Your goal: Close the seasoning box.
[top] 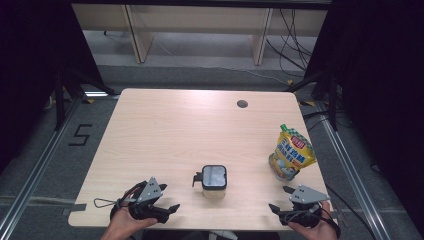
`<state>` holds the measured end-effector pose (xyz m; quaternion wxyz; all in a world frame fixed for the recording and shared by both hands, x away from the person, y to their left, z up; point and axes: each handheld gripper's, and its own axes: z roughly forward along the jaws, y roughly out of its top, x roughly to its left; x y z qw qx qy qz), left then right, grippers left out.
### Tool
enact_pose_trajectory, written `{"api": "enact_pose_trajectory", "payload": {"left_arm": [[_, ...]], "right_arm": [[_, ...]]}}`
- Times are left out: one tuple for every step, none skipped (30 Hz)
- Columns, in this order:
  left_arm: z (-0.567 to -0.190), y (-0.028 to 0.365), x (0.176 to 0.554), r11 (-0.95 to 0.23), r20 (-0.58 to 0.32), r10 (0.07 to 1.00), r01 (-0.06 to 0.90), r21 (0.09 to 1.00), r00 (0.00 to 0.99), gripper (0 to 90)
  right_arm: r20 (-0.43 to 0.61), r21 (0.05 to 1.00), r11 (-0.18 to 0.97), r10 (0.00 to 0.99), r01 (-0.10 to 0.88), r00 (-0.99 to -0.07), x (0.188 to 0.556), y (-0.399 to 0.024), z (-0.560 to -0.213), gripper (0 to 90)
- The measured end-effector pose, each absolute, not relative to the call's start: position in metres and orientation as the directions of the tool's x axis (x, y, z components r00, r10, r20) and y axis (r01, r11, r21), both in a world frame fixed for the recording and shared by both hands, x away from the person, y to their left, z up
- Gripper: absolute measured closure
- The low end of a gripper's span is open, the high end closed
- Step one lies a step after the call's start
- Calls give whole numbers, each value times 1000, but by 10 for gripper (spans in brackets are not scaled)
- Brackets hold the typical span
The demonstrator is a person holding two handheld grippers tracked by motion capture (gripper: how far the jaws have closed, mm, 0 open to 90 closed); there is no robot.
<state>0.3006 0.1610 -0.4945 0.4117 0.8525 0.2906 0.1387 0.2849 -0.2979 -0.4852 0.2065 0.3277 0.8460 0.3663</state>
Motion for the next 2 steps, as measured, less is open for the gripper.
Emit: {"api": "enact_pose_trajectory", "payload": {"left_arm": [[-494,162,302,-504,14,600,365,783,800,214],[-495,161,301,-484,-11,617,391,783,787,212]], "right_arm": [[-110,754,518,706,404,-700,285,-298,-485,242],[-112,754,519,706,404,-699,285,-298,-486,240]]}}
